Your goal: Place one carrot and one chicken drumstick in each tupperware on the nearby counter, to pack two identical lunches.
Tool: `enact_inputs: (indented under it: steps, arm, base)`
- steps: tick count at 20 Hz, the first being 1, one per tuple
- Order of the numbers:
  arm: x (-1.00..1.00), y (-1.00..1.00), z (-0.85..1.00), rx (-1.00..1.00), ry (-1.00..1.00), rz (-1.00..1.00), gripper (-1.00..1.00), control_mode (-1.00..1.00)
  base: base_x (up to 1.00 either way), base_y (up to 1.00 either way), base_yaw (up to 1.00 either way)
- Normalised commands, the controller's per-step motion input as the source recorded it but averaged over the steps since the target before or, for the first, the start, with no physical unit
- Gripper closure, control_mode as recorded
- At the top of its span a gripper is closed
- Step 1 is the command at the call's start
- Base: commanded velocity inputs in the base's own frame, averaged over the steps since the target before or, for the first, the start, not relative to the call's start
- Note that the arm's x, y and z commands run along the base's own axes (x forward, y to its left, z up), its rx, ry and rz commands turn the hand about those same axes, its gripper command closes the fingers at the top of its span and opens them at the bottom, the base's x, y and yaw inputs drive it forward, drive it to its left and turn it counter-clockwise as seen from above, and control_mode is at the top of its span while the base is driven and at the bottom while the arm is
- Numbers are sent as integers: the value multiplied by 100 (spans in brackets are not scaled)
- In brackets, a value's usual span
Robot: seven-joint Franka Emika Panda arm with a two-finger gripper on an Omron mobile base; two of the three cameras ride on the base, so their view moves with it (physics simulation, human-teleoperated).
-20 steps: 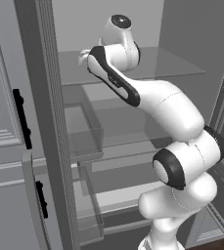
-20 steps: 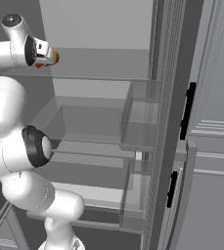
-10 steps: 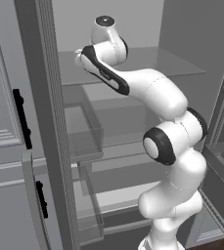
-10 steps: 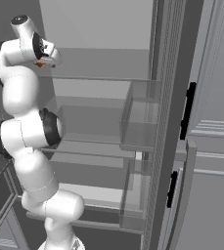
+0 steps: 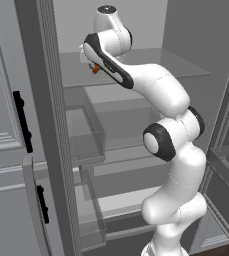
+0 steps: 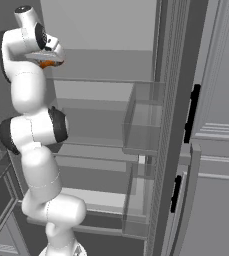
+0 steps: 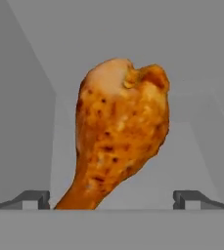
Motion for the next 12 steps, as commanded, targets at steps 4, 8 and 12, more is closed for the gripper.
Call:
enact_inputs:
  steps: [4,8,12]
  arm:
    - [-36,-39,-6,0,0,0,-100,-100]
    - [-12,-1,0,0,0,3,-100,-100]
    - [1,50,-6,0,-6,0,-100,-100]
  base:
    - [0,0,0]
    - [0,0,0]
    - [0,0,0]
